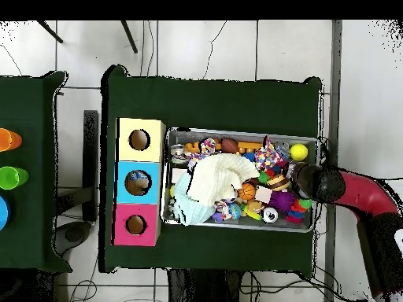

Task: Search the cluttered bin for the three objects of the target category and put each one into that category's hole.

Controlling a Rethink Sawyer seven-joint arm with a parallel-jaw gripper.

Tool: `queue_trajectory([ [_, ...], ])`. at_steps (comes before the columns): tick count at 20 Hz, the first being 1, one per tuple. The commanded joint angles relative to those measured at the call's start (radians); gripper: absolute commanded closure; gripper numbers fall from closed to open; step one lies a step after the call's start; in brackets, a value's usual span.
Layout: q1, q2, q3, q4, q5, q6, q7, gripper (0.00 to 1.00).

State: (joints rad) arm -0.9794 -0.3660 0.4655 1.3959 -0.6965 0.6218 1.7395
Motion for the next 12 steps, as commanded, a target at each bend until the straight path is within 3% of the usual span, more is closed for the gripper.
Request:
queue_trajectory([
  [1, 0.035, 0.082, -0.009, 0.145, 0.017, -0.066, 0.04, 0.0],
  [12, 0.067, 0.087, -0.035, 0.151, 0.025, -0.107, 0.08, 0.0],
])
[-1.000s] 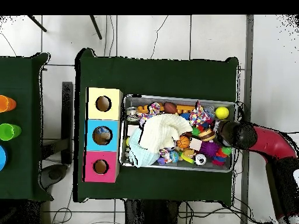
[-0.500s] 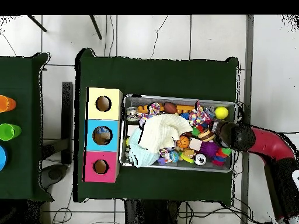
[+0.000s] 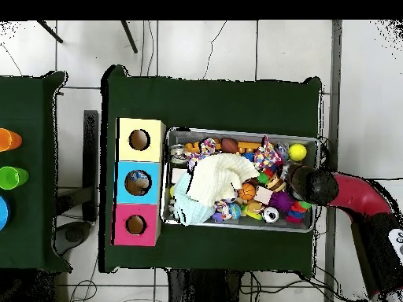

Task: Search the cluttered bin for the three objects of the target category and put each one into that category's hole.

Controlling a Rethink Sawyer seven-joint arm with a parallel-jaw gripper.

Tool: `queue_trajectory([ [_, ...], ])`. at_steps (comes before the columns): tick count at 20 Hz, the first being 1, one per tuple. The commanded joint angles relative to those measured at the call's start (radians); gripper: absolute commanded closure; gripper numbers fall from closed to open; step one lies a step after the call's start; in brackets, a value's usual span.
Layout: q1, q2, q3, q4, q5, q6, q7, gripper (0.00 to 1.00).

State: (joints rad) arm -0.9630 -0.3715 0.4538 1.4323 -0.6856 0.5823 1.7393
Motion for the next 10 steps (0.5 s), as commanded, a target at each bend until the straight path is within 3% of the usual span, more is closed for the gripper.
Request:
queue_trajectory([
  [1, 0.056, 0.101, -0.028, 0.107, 0.007, -0.084, 0.085, 0.0],
  [10, 0.147, 0.171, -0.154, 0.005, -0.043, -0.185, 0.146, 0.0],
])
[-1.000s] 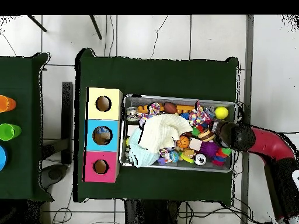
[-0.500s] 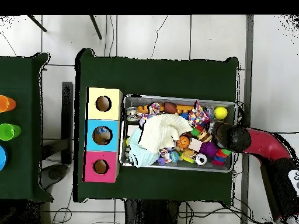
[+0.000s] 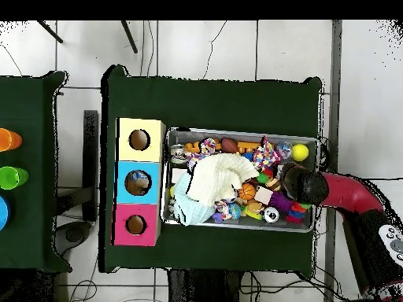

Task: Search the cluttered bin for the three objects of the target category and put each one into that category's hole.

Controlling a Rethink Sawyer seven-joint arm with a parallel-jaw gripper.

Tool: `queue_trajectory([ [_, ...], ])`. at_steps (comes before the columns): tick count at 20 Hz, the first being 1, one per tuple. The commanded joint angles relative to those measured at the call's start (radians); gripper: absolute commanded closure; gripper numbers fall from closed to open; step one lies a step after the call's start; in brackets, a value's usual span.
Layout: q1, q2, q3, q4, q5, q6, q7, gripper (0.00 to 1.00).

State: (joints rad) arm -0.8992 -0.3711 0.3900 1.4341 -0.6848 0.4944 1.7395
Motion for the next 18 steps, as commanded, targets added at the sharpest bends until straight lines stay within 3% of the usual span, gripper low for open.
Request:
queue_trajectory([
  [1, 0.086, 0.177, -0.097, -0.007, -0.04, -0.097, 0.14, 0.0],
  [9, 0.152, 0.186, -0.195, -0.023, -0.028, -0.171, 0.193, 0.0],
  [18, 0.174, 0.213, -0.235, -0.03, 0.013, -0.249, 0.18, 0.0],
])
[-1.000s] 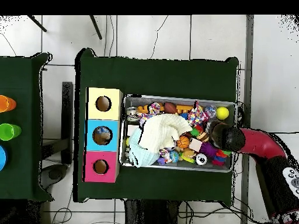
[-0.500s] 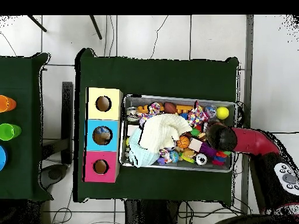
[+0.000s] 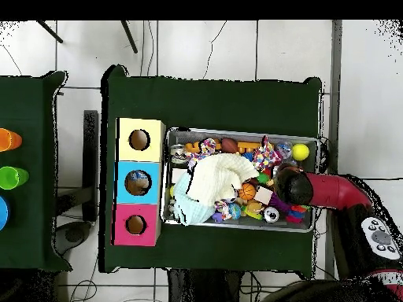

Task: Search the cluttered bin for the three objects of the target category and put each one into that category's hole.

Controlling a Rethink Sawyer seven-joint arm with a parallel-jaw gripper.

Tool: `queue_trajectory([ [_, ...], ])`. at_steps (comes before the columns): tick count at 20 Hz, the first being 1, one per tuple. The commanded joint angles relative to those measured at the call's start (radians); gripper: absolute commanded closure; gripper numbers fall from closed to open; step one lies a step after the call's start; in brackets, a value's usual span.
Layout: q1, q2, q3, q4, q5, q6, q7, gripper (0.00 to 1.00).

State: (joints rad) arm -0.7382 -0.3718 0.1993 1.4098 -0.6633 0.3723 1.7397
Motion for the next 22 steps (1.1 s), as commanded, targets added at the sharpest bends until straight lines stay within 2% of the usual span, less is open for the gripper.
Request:
queue_trajectory([
  [1, 0.016, 0.214, -0.047, -0.007, -0.007, -0.123, 0.17, 0.0],
  [4, 0.02, 0.215, -0.056, -0.003, -0.004, -0.152, 0.156, 0.0],
  [5, 0.022, 0.215, -0.06, -0.001, -0.002, -0.164, 0.156, 1.0],
  [9, 0.039, 0.223, -0.088, -0.003, 0.034, -0.172, 0.194, 1.0],
  [15, 0.135, 0.218, -0.21, 0.014, 0.112, -0.215, 0.312, 1.0],
  [17, 0.148, 0.184, -0.225, 0.057, 0.145, -0.169, 0.307, 1.0],
  [20, 0.181, 0.089, -0.256, 0.169, 0.203, -0.075, 0.307, 1.0],
  [22, 0.196, 0.033, -0.266, 0.246, 0.233, -0.07, 0.316, 1.0],
])
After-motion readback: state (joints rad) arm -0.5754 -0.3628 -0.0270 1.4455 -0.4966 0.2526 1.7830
